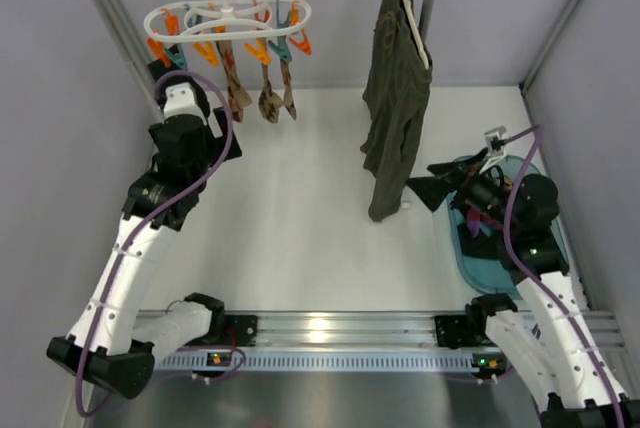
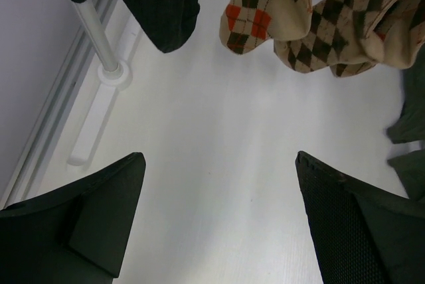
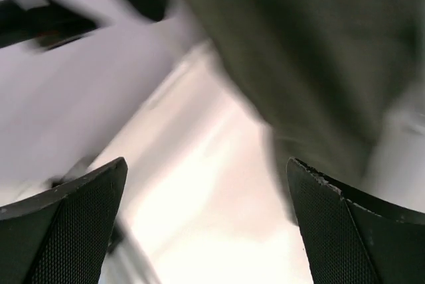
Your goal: Remove the socks clipped to the hanger
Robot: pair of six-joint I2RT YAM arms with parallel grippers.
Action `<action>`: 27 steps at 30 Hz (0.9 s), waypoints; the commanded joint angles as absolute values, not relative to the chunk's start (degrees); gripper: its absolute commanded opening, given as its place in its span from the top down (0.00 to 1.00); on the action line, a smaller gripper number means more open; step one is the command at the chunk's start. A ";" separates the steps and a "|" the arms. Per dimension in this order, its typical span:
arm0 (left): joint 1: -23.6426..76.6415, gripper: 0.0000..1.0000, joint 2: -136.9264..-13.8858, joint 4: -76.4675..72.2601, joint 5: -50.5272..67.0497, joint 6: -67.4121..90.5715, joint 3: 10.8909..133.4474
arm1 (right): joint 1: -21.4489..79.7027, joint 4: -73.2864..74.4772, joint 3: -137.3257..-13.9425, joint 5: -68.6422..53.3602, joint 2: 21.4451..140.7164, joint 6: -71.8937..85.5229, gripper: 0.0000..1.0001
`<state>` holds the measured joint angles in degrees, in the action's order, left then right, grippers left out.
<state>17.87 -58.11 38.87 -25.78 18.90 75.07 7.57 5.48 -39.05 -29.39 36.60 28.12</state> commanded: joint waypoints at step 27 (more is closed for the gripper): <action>3.60 0.73 -75.85 -27.60 -13.97 8.52 54.22 | 35.15 -10.72 -46.14 -52.03 41.39 19.07 0.01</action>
